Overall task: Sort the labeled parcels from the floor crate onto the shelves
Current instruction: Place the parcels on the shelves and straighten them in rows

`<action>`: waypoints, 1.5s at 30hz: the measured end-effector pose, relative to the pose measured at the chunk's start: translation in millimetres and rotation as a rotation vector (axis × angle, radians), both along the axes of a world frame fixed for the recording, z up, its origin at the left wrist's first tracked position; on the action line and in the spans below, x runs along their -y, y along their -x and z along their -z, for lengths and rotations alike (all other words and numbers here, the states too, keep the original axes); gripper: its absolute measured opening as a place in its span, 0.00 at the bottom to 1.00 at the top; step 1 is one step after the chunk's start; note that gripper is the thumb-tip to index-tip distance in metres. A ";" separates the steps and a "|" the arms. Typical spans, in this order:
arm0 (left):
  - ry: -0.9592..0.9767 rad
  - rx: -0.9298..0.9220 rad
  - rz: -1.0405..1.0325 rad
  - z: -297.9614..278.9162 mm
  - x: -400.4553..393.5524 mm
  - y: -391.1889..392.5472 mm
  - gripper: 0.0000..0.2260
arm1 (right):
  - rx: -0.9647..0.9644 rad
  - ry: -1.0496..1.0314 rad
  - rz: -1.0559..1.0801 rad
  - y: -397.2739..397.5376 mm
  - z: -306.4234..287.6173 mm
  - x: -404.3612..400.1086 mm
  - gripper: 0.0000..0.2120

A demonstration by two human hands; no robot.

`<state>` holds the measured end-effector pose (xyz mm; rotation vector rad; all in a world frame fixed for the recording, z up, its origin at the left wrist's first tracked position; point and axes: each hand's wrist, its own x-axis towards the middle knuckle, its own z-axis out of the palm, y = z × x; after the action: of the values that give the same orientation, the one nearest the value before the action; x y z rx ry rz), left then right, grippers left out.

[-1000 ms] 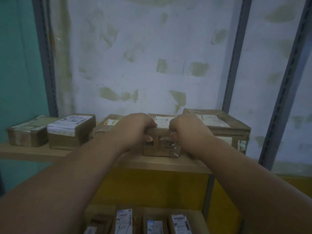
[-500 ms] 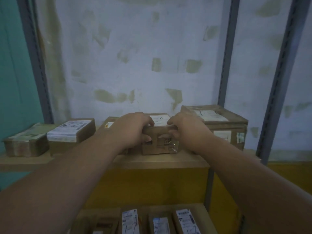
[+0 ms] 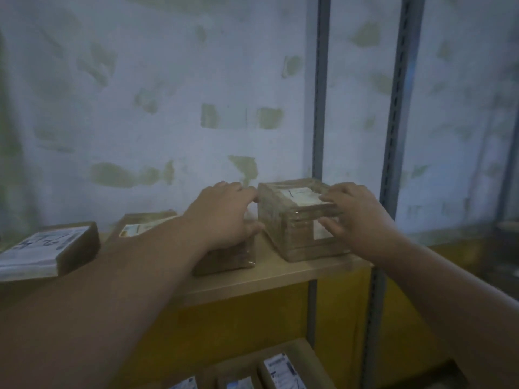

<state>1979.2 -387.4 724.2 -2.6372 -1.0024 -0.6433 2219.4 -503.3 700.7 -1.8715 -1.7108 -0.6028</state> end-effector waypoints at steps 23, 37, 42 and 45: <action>0.004 0.156 -0.135 8.5 4.8 -102.4 0.15 | 0.136 0.070 -0.170 -70.6 -15.9 -49.1 0.09; -0.213 0.277 -0.214 42.1 57.0 -87.3 0.11 | 0.061 -0.023 -0.266 -49.9 -19.3 -13.9 0.21; -0.176 0.258 -0.223 69.0 92.4 -29.8 0.11 | 0.037 -0.071 -0.363 12.4 -21.5 13.9 0.22; -0.140 0.264 -0.272 96.8 107.8 22.9 0.14 | 0.026 -0.097 -0.445 65.8 -17.4 28.6 0.21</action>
<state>1956.3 -495.2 627.4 -2.2803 -1.3072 -0.9724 2153.7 -531.9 718.2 -1.3575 -1.9914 -0.5184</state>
